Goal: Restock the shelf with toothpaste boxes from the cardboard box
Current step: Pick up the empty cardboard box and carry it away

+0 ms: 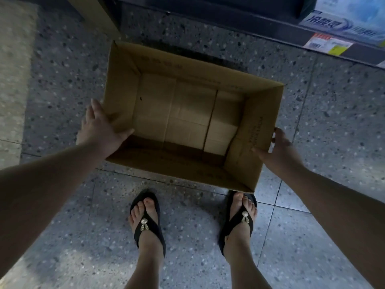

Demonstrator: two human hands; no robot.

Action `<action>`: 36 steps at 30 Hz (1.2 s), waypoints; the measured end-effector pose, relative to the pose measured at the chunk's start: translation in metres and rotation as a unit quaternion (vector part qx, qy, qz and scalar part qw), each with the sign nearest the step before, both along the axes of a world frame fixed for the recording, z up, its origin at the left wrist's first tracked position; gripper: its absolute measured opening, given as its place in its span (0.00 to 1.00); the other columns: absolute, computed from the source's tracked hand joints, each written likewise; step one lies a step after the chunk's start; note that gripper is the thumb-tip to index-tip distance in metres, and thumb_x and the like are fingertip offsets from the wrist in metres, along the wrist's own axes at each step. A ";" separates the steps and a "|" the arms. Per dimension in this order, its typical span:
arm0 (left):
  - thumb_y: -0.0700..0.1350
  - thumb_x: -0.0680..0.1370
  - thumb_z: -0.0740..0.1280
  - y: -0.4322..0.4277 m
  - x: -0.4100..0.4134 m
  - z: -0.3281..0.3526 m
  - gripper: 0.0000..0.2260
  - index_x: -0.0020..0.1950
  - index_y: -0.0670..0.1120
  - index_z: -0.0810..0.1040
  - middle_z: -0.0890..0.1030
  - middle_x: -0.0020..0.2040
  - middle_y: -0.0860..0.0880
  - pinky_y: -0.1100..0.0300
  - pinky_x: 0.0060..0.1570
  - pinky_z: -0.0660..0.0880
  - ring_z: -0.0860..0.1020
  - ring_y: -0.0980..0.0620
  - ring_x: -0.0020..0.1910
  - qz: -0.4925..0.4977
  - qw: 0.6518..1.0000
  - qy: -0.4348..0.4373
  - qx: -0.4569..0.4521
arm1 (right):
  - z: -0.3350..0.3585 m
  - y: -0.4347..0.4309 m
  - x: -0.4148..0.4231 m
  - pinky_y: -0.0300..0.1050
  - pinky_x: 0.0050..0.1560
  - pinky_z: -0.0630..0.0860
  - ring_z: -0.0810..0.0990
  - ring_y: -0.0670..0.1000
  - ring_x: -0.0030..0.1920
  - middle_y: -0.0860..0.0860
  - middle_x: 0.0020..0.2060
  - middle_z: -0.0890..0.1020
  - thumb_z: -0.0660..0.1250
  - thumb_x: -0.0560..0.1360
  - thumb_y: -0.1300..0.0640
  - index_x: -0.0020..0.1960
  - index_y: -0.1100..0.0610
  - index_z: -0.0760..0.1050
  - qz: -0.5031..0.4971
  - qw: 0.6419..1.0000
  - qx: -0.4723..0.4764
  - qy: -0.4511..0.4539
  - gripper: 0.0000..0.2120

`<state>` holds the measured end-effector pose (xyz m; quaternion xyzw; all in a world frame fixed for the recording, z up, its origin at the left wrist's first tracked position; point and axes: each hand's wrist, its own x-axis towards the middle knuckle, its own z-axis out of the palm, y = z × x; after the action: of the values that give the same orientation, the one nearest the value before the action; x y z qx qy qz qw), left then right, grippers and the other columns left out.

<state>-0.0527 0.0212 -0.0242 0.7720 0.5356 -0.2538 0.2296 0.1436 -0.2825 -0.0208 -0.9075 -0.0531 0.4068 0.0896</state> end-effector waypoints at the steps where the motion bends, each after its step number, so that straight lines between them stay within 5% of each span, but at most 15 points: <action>1: 0.57 0.69 0.70 0.001 0.000 -0.004 0.48 0.75 0.47 0.39 0.51 0.76 0.40 0.39 0.70 0.59 0.55 0.37 0.74 0.020 1.000 -0.007 -0.006 | -0.004 0.000 -0.001 0.55 0.51 0.77 0.77 0.63 0.56 0.60 0.59 0.76 0.69 0.71 0.52 0.66 0.57 0.60 -0.011 1.000 0.011 0.001 0.29; 9: 0.60 0.66 0.71 0.002 0.000 -0.014 0.43 0.73 0.50 0.52 0.64 0.71 0.41 0.39 0.64 0.67 0.66 0.37 0.68 0.086 0.992 -0.092 -0.029 | -0.018 0.009 -0.014 0.59 0.54 0.76 0.75 0.64 0.57 0.60 0.61 0.74 0.72 0.68 0.52 0.67 0.54 0.57 -0.147 0.988 0.055 -0.001 0.35; 16: 0.62 0.66 0.69 -0.020 -0.013 0.027 0.41 0.72 0.49 0.55 0.68 0.68 0.41 0.40 0.60 0.69 0.69 0.37 0.65 0.096 0.987 -0.125 -0.013 | 0.026 -0.002 -0.030 0.56 0.52 0.75 0.75 0.65 0.58 0.61 0.62 0.72 0.72 0.67 0.47 0.69 0.54 0.53 -0.160 0.986 0.039 -0.016 0.39; 24: 0.61 0.67 0.69 -0.066 -0.031 0.173 0.37 0.70 0.51 0.58 0.71 0.66 0.41 0.39 0.57 0.71 0.71 0.37 0.62 0.119 0.978 -0.164 -0.044 | 0.181 -0.029 -0.043 0.49 0.46 0.72 0.76 0.61 0.55 0.59 0.58 0.75 0.72 0.67 0.46 0.67 0.55 0.57 -0.195 0.978 0.039 -0.061 0.36; 36: 0.56 0.70 0.68 -0.082 -0.001 0.435 0.31 0.70 0.50 0.62 0.74 0.64 0.41 0.47 0.55 0.70 0.73 0.37 0.61 0.051 0.967 -0.245 -0.043 | 0.433 -0.070 -0.057 0.59 0.58 0.74 0.74 0.62 0.61 0.59 0.64 0.73 0.71 0.67 0.45 0.72 0.53 0.54 -0.316 0.939 0.077 -0.112 0.41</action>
<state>-0.0533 -0.0613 0.4105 0.7717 0.4901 -0.0673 0.3997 0.0868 -0.3525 0.4118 -0.9074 0.1960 0.2481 0.2769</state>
